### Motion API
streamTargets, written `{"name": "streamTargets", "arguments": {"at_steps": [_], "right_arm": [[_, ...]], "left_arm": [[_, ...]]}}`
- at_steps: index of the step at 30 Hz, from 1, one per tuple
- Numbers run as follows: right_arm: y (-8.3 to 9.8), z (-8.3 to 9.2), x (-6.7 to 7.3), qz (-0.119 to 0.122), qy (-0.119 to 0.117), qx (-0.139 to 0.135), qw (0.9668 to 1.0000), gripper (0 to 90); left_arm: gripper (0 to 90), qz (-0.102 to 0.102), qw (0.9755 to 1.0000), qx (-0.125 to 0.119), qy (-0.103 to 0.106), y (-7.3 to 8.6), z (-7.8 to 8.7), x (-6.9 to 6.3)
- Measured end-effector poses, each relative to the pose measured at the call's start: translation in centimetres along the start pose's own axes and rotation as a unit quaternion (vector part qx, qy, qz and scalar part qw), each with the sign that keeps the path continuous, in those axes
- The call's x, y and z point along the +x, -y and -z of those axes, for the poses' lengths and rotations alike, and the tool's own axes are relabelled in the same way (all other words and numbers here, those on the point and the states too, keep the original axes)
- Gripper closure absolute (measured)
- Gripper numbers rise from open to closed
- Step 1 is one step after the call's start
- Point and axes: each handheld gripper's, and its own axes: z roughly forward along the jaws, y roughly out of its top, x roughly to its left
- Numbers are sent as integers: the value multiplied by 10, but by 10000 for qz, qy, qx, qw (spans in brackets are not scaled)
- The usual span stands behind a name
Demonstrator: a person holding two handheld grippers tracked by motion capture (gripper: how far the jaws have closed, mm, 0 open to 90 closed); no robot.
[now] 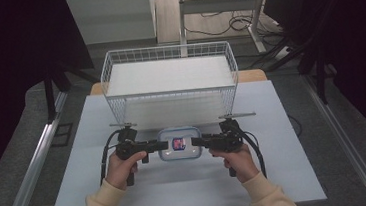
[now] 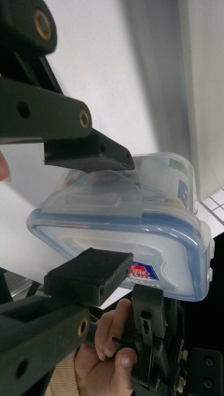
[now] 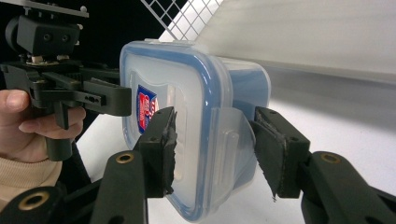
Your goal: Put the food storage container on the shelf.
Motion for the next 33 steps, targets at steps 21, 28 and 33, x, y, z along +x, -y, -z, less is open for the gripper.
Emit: {"name": "streamTargets", "arguments": {"at_steps": [21, 28, 33], "right_arm": [[-23, 8, 10, 411, 58, -87, 9991, 504], [-37, 12, 17, 537, 59, -166, 9984, 506], [-55, 20, 24, 658, 17, -286, 9974, 506]], "left_arm": [[503, -144, 9998, -134, 38, -20, 9, -6], [504, -234, 9995, -227, 37, -34, 17, -14], [504, -419, 9985, -340, -38, -54, 27, -26]]}}
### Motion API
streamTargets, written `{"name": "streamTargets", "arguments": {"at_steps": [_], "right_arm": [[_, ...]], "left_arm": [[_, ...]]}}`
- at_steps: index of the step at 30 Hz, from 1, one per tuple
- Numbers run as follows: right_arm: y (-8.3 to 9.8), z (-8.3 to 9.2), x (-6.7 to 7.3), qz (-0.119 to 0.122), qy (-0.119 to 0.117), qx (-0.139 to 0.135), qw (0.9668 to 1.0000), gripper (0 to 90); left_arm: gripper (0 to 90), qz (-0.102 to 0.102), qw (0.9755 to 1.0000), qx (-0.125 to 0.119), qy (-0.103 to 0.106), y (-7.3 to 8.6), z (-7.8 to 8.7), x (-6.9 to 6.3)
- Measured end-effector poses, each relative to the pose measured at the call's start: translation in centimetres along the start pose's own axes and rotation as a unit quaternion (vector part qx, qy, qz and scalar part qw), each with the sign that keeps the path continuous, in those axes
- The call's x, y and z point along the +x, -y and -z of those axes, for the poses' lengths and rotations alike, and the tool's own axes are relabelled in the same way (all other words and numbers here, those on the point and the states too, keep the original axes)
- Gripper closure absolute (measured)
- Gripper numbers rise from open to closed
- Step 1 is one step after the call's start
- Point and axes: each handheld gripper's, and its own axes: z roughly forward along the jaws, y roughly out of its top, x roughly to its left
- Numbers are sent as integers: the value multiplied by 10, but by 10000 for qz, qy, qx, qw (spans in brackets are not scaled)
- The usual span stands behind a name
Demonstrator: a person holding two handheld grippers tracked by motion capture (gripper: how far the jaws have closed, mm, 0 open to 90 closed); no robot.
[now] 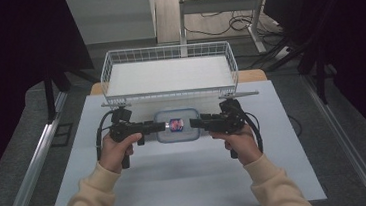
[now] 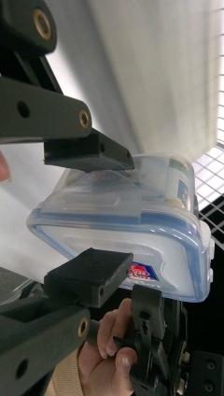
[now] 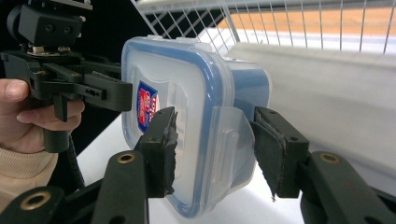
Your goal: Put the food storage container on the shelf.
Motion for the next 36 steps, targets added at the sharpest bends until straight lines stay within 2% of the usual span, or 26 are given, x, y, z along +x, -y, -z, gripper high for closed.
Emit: {"name": "streamTargets", "arguments": {"at_steps": [5, 10, 24, 31, 32, 33, 34, 35, 36], "right_arm": [[-15, 5, 3, 95, -18, -105, 9999, 509], [-34, 11, 6, 195, -29, -211, 9996, 512], [-65, 18, 14, 451, 29, -296, 9985, 511], [-81, 16, 10, 428, 16, -304, 9986, 511], [-89, 14, 8, 463, 10, -298, 9985, 511], [-89, 14, 8, 463, 10, -298, 9985, 511], [-98, 11, 4, 479, 13, -268, 9985, 511], [-98, 11, 4, 479, 13, -268, 9985, 511], [-108, 8, -1, 433, -11, -256, 9987, 512]], "left_arm": [[504, -41, 9999, -97, 34, -14, 4, -4], [504, -216, 9996, -190, -14, -33, 11, -12], [503, -428, 9986, -304, -27, -61, 20, -20], [503, -449, 9985, -318, -66, -79, 21, -17], [503, -502, 9982, -325, -104, -87, 21, -16], [503, -502, 9982, -325, -104, -87, 21, -16], [503, -509, 9981, -310, -121, -97, 21, -11], [503, -509, 9981, -310, -121, -97, 21, -11], [503, -482, 9983, -313, -101, -107, 20, -6]]}}
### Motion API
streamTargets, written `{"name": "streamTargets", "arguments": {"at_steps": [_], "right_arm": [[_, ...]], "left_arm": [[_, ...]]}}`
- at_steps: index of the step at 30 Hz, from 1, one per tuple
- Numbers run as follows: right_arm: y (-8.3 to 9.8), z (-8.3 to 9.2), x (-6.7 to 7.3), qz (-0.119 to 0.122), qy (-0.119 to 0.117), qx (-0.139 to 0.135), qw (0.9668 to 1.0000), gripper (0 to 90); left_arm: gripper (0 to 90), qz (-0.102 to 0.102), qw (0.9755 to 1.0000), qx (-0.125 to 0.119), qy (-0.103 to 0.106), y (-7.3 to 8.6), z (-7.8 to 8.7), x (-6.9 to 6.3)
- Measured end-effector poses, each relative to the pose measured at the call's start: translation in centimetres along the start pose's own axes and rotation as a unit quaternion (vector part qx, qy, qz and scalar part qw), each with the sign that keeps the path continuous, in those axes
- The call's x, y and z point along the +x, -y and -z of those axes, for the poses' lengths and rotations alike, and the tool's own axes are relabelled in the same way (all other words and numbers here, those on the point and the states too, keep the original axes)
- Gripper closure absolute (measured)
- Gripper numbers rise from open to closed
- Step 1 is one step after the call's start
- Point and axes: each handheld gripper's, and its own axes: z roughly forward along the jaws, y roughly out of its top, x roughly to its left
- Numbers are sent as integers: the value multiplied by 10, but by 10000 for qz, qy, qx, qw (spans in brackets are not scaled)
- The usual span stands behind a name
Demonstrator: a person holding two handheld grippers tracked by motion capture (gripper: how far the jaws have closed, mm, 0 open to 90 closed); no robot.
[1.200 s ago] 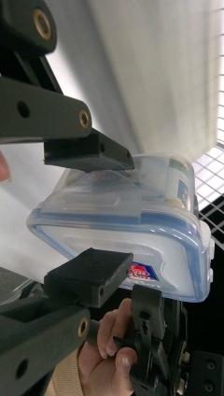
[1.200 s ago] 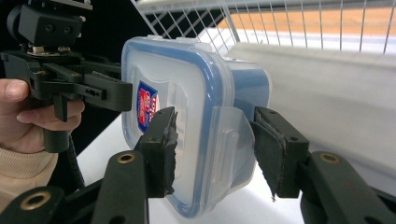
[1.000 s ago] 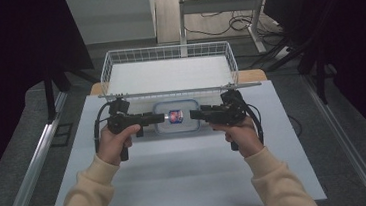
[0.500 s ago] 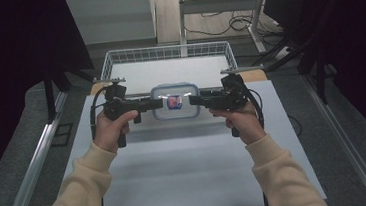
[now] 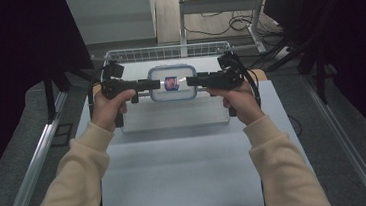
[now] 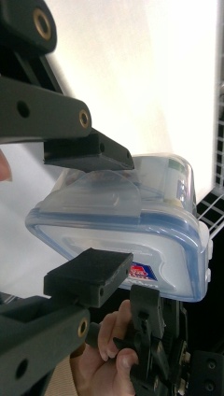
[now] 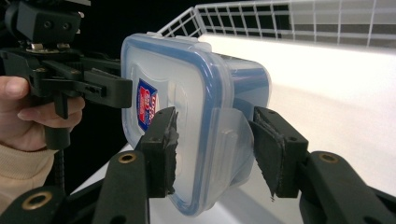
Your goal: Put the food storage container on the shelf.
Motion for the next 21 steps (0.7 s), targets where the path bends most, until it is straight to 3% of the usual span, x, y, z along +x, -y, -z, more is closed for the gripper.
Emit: {"name": "streamTargets", "arguments": {"at_steps": [10, 15, 21], "right_arm": [[-37, -22, -27, -226, -43, 116, 9997, 518], [-47, -28, -37, -320, -21, 187, 9993, 517], [-45, -30, -40, -391, -67, 276, 9988, 516]], "left_arm": [[502, 289, 9995, 46, 102, -34, -12, 34], [502, 478, 9986, 125, 198, -41, -18, 44], [502, 490, 9985, 189, 139, -39, -18, 44]]}}
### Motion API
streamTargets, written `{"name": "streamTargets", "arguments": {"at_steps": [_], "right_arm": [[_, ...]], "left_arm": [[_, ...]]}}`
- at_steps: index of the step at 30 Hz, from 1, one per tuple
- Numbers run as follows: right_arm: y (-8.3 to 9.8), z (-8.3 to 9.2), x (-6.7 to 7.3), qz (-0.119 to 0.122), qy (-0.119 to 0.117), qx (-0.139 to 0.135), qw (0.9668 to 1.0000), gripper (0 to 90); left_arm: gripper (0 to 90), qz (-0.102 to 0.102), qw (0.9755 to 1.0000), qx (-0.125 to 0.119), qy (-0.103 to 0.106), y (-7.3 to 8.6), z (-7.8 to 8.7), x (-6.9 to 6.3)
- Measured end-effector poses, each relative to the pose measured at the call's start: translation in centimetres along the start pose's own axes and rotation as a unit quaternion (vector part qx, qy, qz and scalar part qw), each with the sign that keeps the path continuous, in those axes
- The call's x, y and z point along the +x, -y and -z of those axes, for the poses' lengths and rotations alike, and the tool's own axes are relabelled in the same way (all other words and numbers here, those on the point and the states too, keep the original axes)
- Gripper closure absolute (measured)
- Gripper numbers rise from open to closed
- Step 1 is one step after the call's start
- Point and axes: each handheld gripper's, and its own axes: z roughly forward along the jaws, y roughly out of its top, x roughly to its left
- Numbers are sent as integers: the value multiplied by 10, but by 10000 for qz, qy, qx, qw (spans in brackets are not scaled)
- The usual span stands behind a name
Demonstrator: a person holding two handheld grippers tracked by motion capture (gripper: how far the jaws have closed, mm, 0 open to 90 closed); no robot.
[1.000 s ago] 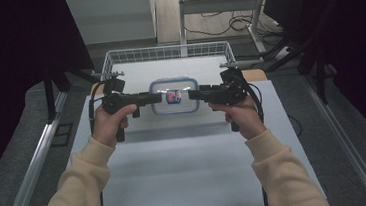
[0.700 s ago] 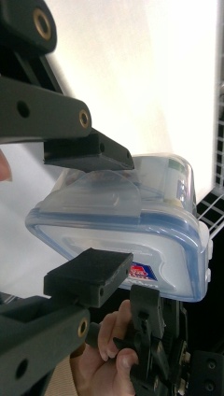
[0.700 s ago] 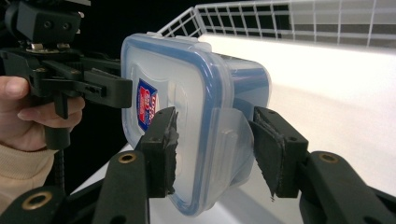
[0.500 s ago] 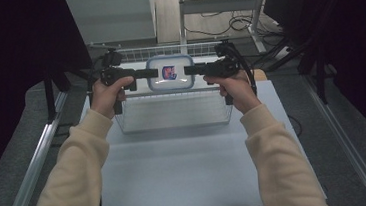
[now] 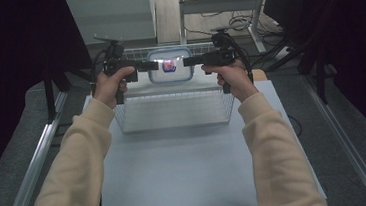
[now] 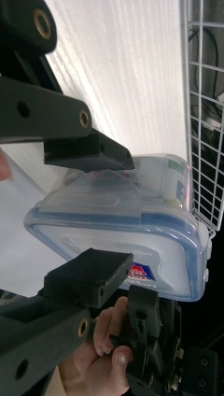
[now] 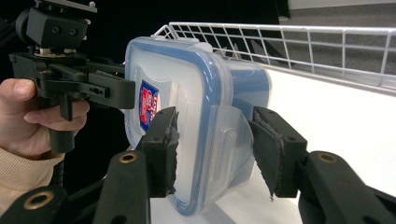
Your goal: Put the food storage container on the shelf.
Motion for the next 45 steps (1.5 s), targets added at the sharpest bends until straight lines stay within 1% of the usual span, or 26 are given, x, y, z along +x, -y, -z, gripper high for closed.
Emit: {"name": "streamTargets", "arguments": {"at_steps": [5, 7, 8, 9, 12, 16, 17, 18, 19, 20, 21, 22, 23, 24, 25, 26, 27, 28, 29, 30, 31, 32, 35, 40, 43, 45], "right_arm": [[0, -1, 0, -43, 7, -3, 10000, 511], [-1, -2, -3, -108, 8, 68, 9999, 509], [-1, -2, -3, -108, 8, 68, 9999, 509], [0, -6, -8, -222, 9, 185, 9996, 507], [0, -10, -13, -333, 17, 259, 9991, 503], [-1, -15, -22, -569, 20, 362, 9977, 493], [-4, -17, -26, -653, 1, 416, 9970, 492], [-4, -17, -26, -653, 1, 416, 9970, 492], [-7, -20, -29, -851, 18, 485, 9952, 485], [-9, -22, -30, -975, 36, 521, 9939, 481], [-9, -22, -30, -975, 36, 521, 9939, 481], [-10, -23, -32, -1120, 48, 542, 9922, 480], [-12, -25, -36, -1368, 23, 571, 9889, 481], [-13, -26, -38, -1470, 9, 577, 9875, 481], [-13, -26, -38, -1470, 9, 577, 9875, 481], [-13, -27, -40, -1567, 10, 591, 9859, 480], [-14, -29, -43, -1784, 12, 576, 9823, 480], [-14, -30, -45, -1900, 7, 575, 9801, 479], [-14, -31, -46, -1977, 9, 565, 9786, 479], [-14, -31, -46, -1977, 9, 565, 9786, 479], [-14, -32, -48, -2101, 6, 579, 9760, 471], [-13, -34, -49, -2097, 23, 579, 9761, 469], [-12, -35, -52, -2277, 4, 522, 9723, 468], [-11, -36, -52, -2303, 13, 464, 9720, 465], [-12, -36, -50, -2238, 107, 465, 9735, 462], [-12, -35, -47, -2135, 222, 428, 9757, 432]], "left_arm": [[502, 64, 10000, 2, -77, 0, 0, -3], [502, 180, 9998, 100, -80, 1, -4, 1], [502, 180, 9998, 100, -80, 1, -4, 1], [502, 301, 9994, 132, -102, 1, -8, 4], [502, 325, 9992, 185, -145, 1, -11, 7], [508, 508, 9985, 175, -122, -2, -15, 13], [508, 621, 9977, 242, -81, -5, -17, 17], [507, 621, 9977, 242, -81, -5, -17, 17], [505, 782, 9966, 275, -25, -8, -19, 22], [503, 782, 9966, 275, -25, -8, -19, 22], [503, 890, 9957, 267, 27, -8, -19, 25], [506, 988, 9947, 268, 78, -9, -20, 28], [506, 1101, 9934, 276, 157, -11, -21, 33], [505, 1147, 9929, 244, 174, -11, -22, 35], [503, 1147, 9929, 244, 174, -11, -22, 35], [503, 1190, 9925, 235, 178, -11, -23, 36], [495, 1290, 9912, 217, 182, -11, -24, 38], [494, 1333, 9907, 216, 188, -12, -25, 39], [491, 1366, 9902, 215, 209, -12, -25, 40], [487, 1366, 9902, 215, 209, -12, -25, 40], [481, 1425, 9893, 224, 223, -11, -27, 43], [474, 1461, 9888, 202, 246, -11, -28, 44], [467, 1512, 9879, 201, 274, -11, -28, 47], [461, 1525, 9877, 119, 312, -10, -29, 49], [456, 1558, 9872, 72, 342, -9, -30, 50], [440, 1497, 9884, 54, 253, -9, -30, 49]]}}
